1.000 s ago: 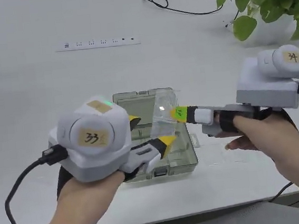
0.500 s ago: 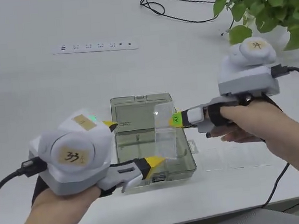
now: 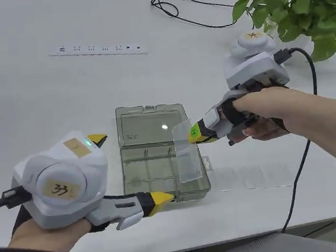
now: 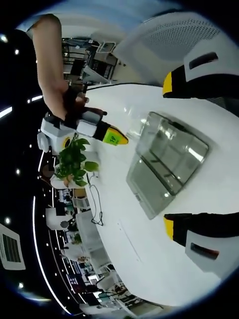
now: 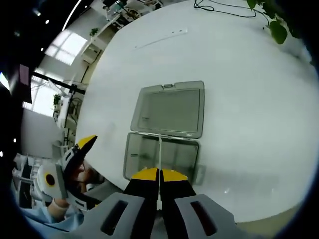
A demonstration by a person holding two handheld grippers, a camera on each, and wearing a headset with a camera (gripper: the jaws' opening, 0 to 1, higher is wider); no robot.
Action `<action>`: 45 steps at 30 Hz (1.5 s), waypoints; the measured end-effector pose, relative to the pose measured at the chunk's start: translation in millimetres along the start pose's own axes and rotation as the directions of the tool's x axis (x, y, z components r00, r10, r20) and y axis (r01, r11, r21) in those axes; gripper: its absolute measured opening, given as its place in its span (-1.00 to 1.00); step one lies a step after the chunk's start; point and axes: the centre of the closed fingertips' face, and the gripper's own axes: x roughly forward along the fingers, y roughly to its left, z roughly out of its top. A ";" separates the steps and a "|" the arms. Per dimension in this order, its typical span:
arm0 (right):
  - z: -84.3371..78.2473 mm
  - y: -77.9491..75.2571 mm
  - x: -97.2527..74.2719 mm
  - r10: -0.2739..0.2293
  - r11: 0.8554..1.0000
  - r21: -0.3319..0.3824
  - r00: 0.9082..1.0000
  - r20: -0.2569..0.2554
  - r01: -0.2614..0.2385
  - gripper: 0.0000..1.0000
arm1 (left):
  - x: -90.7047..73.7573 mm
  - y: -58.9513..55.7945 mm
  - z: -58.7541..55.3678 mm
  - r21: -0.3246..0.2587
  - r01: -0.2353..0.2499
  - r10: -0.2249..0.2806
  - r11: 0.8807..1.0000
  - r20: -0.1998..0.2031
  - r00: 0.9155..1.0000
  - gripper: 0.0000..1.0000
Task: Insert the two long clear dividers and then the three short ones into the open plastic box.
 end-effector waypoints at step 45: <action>-15.1 -12.9 30.0 -0.169 0.981 0.050 0.958 -0.232 0.185 -0.96 | -3.3 8.8 -21.1 -0.037 -0.012 0.012 0.999 -0.005 1.000 0.99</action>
